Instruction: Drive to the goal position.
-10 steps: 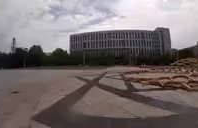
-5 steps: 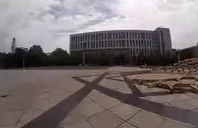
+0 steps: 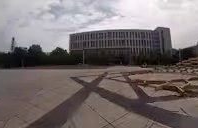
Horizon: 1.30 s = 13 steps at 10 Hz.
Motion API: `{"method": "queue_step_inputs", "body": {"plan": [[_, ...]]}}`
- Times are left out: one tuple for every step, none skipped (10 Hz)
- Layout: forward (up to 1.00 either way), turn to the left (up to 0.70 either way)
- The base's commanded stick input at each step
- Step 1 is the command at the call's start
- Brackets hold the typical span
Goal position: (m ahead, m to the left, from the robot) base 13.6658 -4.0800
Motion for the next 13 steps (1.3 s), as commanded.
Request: {"method": "queue_step_inputs", "body": {"plan": [[0.7, 0.0], [0.7, 0.0], [0.7, 0.0], [0.7, 0.0], [0.7, 0.0], [0.7, 0.0], [0.7, 0.0], [0.7, 0.0], [0.7, 0.0], [0.7, 0.0], [0.7, 0.0], [0.7, 0.0], [0.7, 0.0]]}}
